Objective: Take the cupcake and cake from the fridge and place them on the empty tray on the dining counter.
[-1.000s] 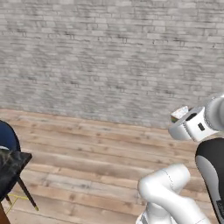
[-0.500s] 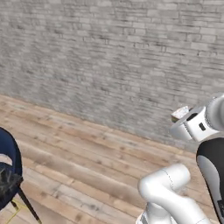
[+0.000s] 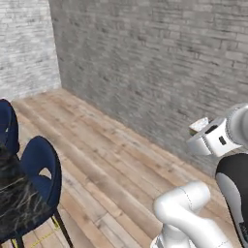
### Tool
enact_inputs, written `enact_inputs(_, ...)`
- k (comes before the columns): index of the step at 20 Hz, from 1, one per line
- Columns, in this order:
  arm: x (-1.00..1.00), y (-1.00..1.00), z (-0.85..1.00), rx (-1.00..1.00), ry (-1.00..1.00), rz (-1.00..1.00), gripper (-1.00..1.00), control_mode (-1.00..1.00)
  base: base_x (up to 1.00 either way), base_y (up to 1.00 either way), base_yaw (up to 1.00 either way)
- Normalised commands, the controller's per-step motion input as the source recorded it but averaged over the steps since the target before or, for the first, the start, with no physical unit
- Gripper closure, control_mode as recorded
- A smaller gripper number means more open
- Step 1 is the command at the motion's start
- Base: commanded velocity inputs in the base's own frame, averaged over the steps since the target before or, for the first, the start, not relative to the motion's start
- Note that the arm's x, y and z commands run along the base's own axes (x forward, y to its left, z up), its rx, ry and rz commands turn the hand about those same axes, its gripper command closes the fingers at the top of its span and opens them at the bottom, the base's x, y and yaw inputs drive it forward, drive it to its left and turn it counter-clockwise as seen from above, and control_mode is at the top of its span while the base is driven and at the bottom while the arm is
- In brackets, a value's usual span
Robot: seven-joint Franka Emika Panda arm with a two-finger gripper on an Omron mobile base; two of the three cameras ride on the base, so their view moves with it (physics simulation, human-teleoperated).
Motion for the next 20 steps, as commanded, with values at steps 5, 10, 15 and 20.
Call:
enact_inputs(5, 0.00, 0.00, 0.00, 0.00, 0.00, 0.00, 1.00, 1.00, 1.00, -0.37, 0.68)
enact_inputs(10, 0.00, 0.00, 0.00, 0.00, 0.00, 0.00, 1.00, 1.00, 1.00, -0.44, 0.69)
enact_inputs(15, 0.00, 0.00, 0.00, 0.00, 0.00, 0.00, 1.00, 1.00, 0.99, -0.35, 0.76)
enact_inputs(20, 0.00, 0.00, 0.00, 0.00, 0.00, 0.00, 1.00, 1.00, 0.94, -0.46, 0.73)
